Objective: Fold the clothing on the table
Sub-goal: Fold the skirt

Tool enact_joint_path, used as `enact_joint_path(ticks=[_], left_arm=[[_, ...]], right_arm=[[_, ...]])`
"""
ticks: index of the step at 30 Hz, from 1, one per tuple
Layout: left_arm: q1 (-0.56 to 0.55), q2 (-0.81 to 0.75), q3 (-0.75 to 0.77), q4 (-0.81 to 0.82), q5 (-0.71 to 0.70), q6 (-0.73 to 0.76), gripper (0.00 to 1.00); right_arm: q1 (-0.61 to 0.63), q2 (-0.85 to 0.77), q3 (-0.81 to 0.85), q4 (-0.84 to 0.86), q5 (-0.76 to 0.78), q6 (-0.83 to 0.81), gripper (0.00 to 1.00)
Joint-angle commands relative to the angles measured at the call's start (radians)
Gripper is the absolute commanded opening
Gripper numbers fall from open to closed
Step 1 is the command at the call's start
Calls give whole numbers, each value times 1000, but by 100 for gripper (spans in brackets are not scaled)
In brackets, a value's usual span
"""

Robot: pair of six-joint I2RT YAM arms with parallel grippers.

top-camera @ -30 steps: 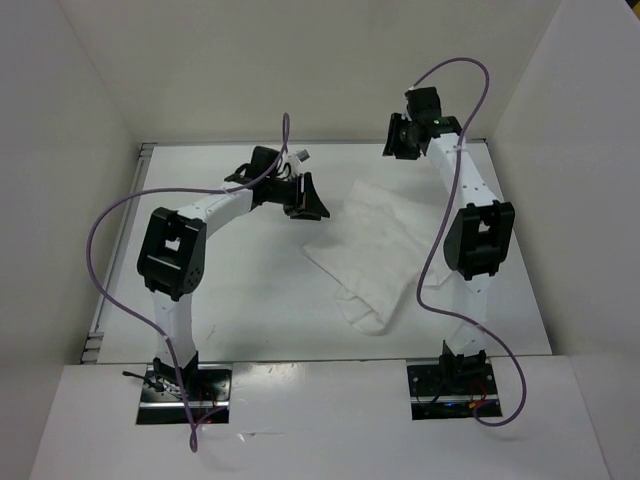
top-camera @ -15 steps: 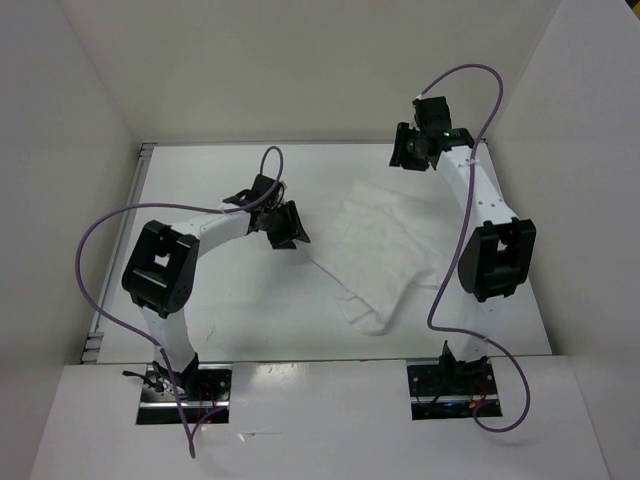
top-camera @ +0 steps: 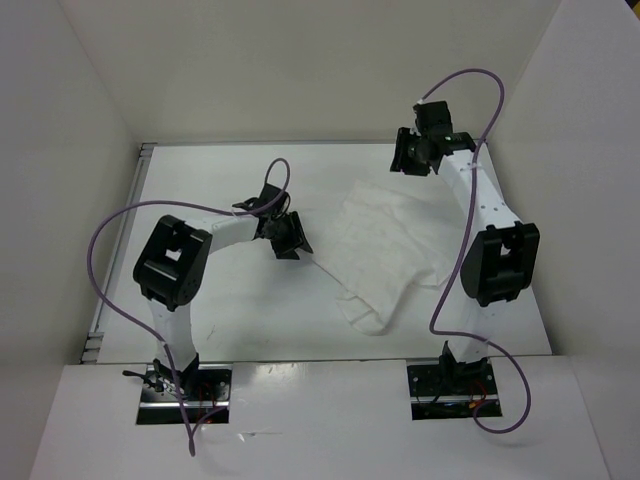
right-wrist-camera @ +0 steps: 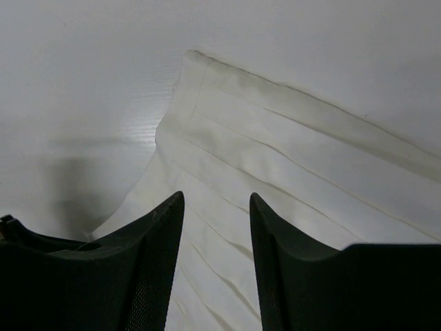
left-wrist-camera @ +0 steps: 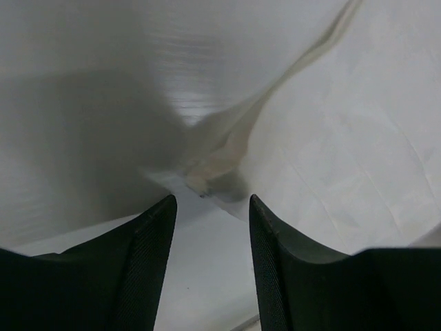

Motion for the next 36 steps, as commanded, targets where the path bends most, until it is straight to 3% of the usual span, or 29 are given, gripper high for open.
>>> enact_joint_path(ticks=[1,7,12,13,20,26,36], left_arm=[[1,57,8,7,12,-14,56],[1,118,28,7,21,-14,49],[1,176,85,19,21,-4,3],[1,187,85,8,12,5,0],[139,146,109,-36,-141,78,0],[228,185,255,-48,-184,111,0],[259,419,617,-113,-175,180,0]], right_arm=[[6,-73,-5,20,13,3,49],[6,-82,5,1,23,3,49],[24,-82,5,-8,23,13,49],[24,-82,5,-8,33,13,49],[42,-128,-44,-17,43,23,49],[52,-156,-162,32,-39,34,49],[81,77,-68,54,-172,-88,48]])
